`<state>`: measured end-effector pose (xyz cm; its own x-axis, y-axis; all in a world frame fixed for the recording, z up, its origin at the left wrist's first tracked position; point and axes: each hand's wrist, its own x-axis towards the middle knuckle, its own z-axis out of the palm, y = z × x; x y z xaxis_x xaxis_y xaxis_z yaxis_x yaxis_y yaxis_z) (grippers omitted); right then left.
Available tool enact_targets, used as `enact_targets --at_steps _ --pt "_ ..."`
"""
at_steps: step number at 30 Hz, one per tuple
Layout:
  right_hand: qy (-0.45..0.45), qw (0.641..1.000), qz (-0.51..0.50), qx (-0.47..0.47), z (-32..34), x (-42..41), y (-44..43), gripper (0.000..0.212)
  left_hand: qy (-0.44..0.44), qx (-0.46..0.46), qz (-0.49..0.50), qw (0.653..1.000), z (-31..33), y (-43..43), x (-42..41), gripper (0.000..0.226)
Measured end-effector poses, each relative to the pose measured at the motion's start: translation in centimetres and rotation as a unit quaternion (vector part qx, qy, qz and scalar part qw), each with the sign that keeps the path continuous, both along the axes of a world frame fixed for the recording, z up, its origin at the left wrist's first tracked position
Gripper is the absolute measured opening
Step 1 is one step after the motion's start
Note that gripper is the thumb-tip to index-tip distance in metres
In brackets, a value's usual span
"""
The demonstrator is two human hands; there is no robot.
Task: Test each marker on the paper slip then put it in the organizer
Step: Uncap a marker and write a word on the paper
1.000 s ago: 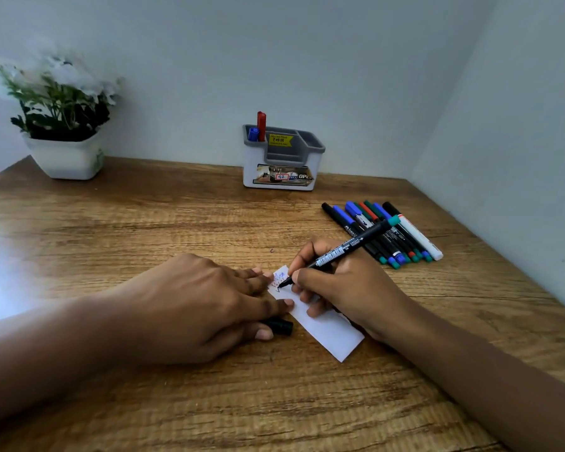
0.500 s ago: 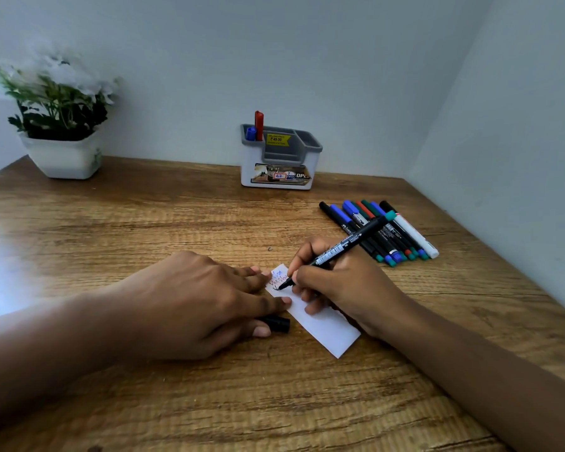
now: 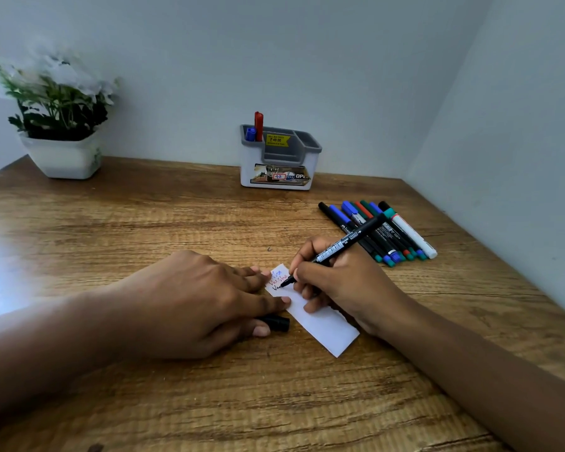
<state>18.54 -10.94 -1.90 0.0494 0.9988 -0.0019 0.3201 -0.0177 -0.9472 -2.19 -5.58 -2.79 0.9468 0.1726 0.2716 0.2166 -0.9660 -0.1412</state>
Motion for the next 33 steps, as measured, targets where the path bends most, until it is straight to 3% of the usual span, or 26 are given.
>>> enact_targets --at_steps 33 --pt "0.006 0.999 -0.043 0.001 -0.25 -0.02 0.25 0.007 -0.002 0.019 -0.005 1.0 -0.03 0.12 0.01 0.047"
